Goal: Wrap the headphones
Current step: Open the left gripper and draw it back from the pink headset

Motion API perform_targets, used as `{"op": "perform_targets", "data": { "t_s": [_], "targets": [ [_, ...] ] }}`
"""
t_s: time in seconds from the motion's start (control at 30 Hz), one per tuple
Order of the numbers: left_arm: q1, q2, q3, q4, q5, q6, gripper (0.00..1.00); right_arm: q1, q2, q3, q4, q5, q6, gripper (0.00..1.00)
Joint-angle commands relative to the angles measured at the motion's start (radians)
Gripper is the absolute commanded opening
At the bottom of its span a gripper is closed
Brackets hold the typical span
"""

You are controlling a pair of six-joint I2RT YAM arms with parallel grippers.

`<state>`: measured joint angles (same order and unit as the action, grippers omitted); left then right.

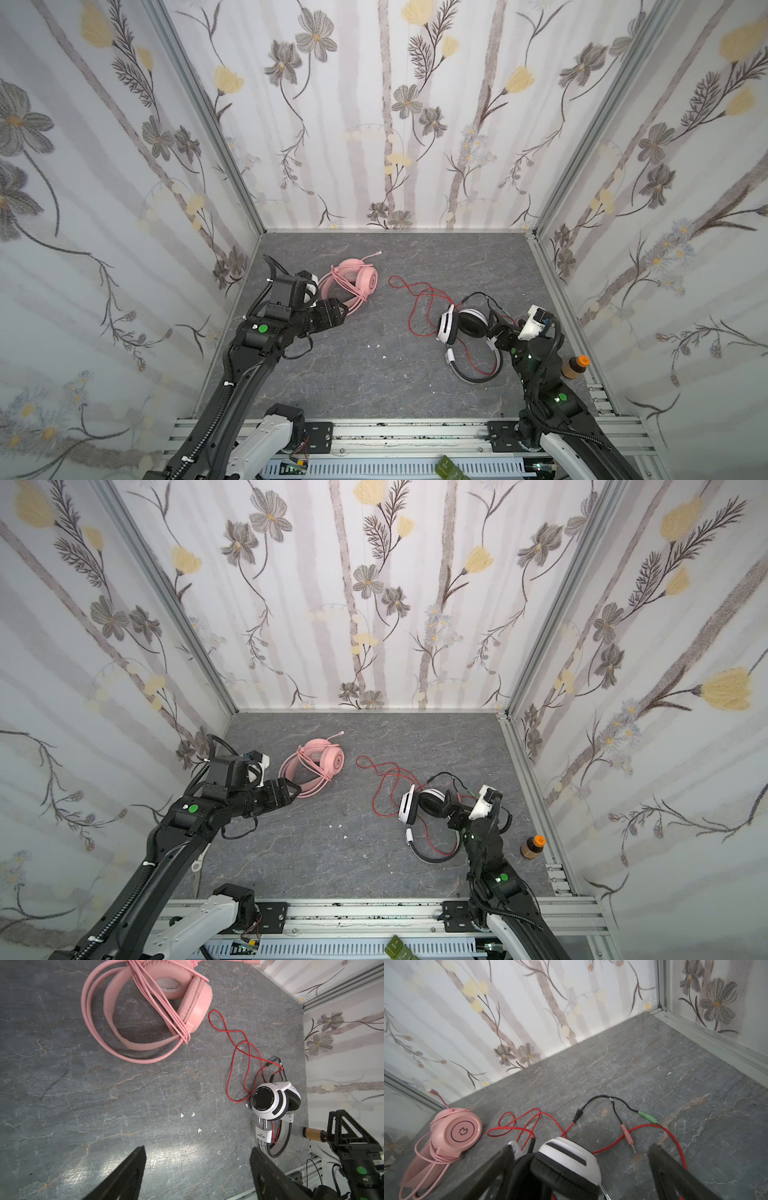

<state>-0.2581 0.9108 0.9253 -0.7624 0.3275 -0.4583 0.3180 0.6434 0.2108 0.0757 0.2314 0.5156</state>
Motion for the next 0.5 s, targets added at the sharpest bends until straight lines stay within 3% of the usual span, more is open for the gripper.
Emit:
{"op": "perform_targets", "data": {
  "t_s": [0.0,0.07,0.2,0.47],
  "targets": [
    [-0.009,-0.030,-0.043,0.022,0.008,0.015,0.81,-0.090,0.140,0.069,0.004,-0.333,-0.006,0.99],
    [-0.023,-0.044,-0.049,0.018,-0.005,0.012,0.81,-0.124,0.222,0.107,0.003,-0.460,-0.047,0.97],
    [-0.050,-0.090,-0.031,-0.020,-0.053,0.007,0.78,-0.129,0.268,0.126,0.020,-0.599,-0.103,0.91],
    [-0.081,-0.246,-0.001,-0.069,-0.077,0.047,0.74,-0.128,0.291,0.170,-0.076,-0.587,-0.195,0.89]
  ]
}}
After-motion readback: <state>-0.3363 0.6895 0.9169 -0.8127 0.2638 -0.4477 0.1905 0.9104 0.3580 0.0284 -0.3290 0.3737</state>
